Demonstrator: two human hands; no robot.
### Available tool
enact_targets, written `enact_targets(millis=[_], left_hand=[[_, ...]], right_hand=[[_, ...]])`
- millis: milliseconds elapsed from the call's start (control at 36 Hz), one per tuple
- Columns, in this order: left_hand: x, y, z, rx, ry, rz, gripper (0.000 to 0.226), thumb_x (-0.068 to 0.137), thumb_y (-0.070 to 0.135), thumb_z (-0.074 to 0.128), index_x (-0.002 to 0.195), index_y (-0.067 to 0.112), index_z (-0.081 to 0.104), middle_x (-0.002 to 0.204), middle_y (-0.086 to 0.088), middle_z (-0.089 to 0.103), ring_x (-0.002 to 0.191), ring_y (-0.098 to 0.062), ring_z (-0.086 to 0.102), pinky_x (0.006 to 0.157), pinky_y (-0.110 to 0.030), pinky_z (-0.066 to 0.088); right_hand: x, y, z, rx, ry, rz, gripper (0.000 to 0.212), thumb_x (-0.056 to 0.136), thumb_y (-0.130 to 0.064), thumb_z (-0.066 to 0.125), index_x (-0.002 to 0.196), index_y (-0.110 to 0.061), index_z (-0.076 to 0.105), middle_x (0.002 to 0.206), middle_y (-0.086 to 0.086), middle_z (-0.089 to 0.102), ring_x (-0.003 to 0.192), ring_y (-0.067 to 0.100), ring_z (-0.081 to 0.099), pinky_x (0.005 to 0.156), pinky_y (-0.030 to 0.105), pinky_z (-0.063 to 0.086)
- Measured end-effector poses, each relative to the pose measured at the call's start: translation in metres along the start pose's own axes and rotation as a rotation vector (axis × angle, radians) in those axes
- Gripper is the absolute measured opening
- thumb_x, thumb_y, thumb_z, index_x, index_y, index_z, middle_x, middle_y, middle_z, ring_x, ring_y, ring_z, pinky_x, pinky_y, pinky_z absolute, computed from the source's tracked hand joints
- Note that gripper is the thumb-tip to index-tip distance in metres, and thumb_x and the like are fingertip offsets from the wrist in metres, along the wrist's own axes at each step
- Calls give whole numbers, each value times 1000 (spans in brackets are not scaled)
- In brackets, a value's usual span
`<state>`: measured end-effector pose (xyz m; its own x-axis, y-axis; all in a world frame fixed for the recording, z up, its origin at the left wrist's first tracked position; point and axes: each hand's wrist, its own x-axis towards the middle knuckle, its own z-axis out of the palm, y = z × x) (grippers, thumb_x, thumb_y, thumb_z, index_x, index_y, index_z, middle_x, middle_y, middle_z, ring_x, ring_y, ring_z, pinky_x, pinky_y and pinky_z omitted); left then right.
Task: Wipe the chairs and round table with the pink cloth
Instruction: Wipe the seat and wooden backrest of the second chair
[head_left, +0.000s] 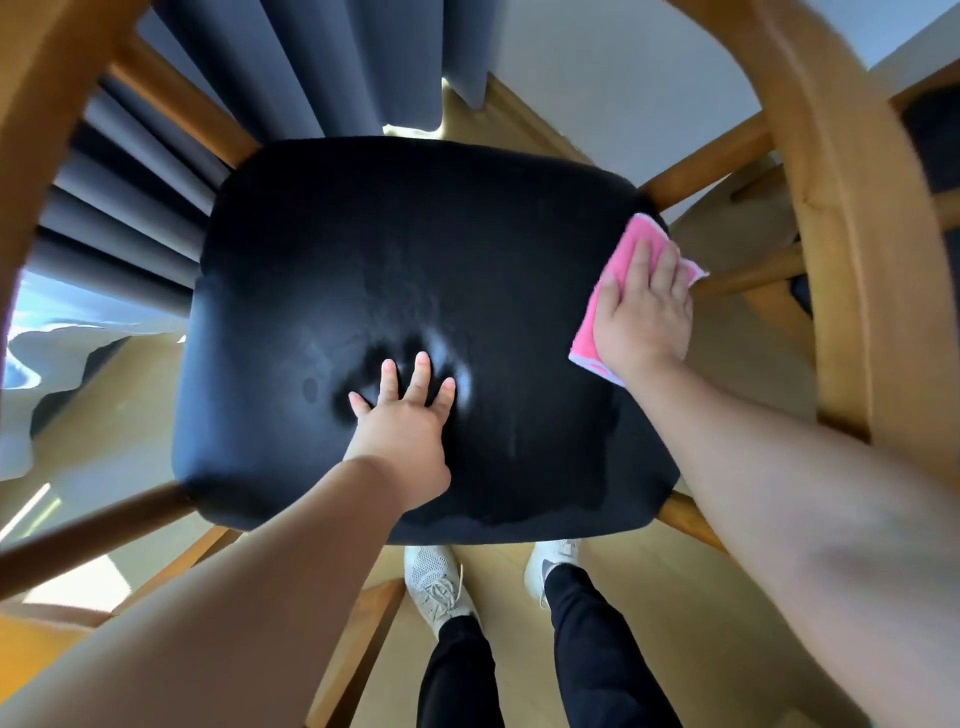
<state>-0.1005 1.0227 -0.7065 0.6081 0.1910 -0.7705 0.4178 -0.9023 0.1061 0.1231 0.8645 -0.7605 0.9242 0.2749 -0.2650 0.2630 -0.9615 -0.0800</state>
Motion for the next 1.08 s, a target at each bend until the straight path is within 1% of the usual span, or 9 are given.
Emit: enact_targets(millis=[194,306,389,528,611,722,833,945,1084], left_hand=[[0,-3,1,-6,16,16,91,75,17,44,149,28,-8,155,-3,-22,140,-40,-16,111,-62,11],[1,-4,4,-21,35,16,92,73,16,44,149,29,-7,155,-2,-21,141,-39,-15,111,-62,10],[-1,-4,2,-59,54,16,91,73,15,44,149,30,-3,156,0,-19,141,-37,-15,111,-61,8],[-22,-19,3,-262,174,39,86,73,6,42,150,30,12,158,5,-7,143,-19,-5,116,-43,6],[-55,-37,17,-311,308,16,79,75,3,47,148,23,23,157,0,13,141,-19,14,114,-30,16],[-110,-52,38,-286,370,-28,66,78,5,50,141,23,40,146,4,37,131,-22,35,105,-29,30],[-155,-63,53,-280,438,-55,62,82,4,56,140,23,43,143,2,42,131,-20,40,103,-32,36],[-182,-71,57,-330,493,-55,59,84,5,53,140,22,42,144,2,40,131,-17,41,102,-34,43],[-206,-77,62,-349,574,-54,59,81,1,54,137,19,47,139,-1,48,121,-20,51,91,-30,47]], right_hand=[[-78,15,14,71,-16,198,71,95,-50,11,154,-11,10,159,20,15,140,43,23,113,50,25],[-133,20,29,100,-25,296,67,99,-46,23,155,-11,10,160,19,11,144,42,14,115,51,19],[-166,25,38,108,-46,286,68,98,-46,22,155,-12,7,162,18,4,147,38,4,118,50,15],[-171,28,39,155,-20,251,71,95,-46,19,155,-10,11,161,20,4,148,37,2,120,49,9],[-172,28,38,136,0,210,72,93,-45,18,155,-8,12,161,22,3,148,37,1,120,49,3],[-178,25,39,70,-33,113,70,94,-44,17,154,-9,13,161,23,3,148,40,-3,119,53,-1],[-201,-7,47,-14,-68,-142,67,95,-42,14,154,-10,14,161,19,10,148,39,3,119,54,-2],[-209,-33,55,-50,-60,-175,66,96,-42,12,154,-12,12,161,17,8,149,37,1,119,54,-1],[-227,-73,66,-110,-41,-458,62,98,-42,10,152,-13,2,162,15,7,148,38,1,119,53,-4]])
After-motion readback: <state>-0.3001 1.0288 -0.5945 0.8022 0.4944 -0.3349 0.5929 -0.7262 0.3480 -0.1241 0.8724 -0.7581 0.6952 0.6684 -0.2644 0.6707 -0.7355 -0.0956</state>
